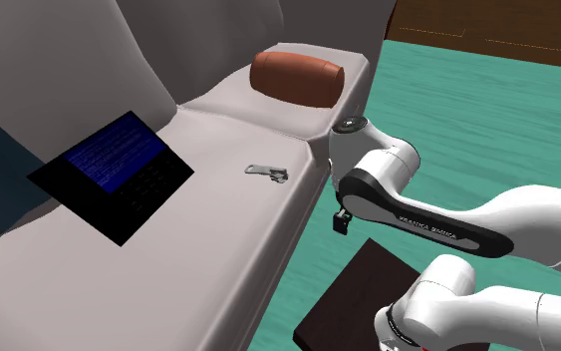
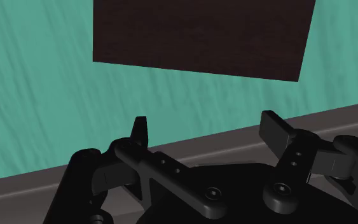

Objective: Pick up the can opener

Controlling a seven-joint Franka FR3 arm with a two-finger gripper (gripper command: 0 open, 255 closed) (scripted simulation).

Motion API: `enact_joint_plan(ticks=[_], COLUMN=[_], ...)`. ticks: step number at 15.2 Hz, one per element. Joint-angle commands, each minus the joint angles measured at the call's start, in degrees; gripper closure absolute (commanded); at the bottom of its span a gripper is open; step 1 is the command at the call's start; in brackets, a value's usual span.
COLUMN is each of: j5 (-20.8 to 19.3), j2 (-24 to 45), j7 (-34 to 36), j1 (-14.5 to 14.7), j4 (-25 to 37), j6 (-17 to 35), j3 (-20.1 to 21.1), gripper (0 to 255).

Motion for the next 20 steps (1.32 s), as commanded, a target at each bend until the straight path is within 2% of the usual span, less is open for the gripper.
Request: enact_joint_plan(ticks=[1, 10, 20], j5=[0.0, 1.57, 2.42], j2=[0.0, 20.23, 42.55], j7=[0.0, 1.17, 2.21], j1=[0.0, 0.21, 0.61], j4=[0.0, 19.49, 48.1], j6=[0.0, 1.58, -3.73], j3=[0.0, 0.9, 1.78], gripper=[0, 0, 0])
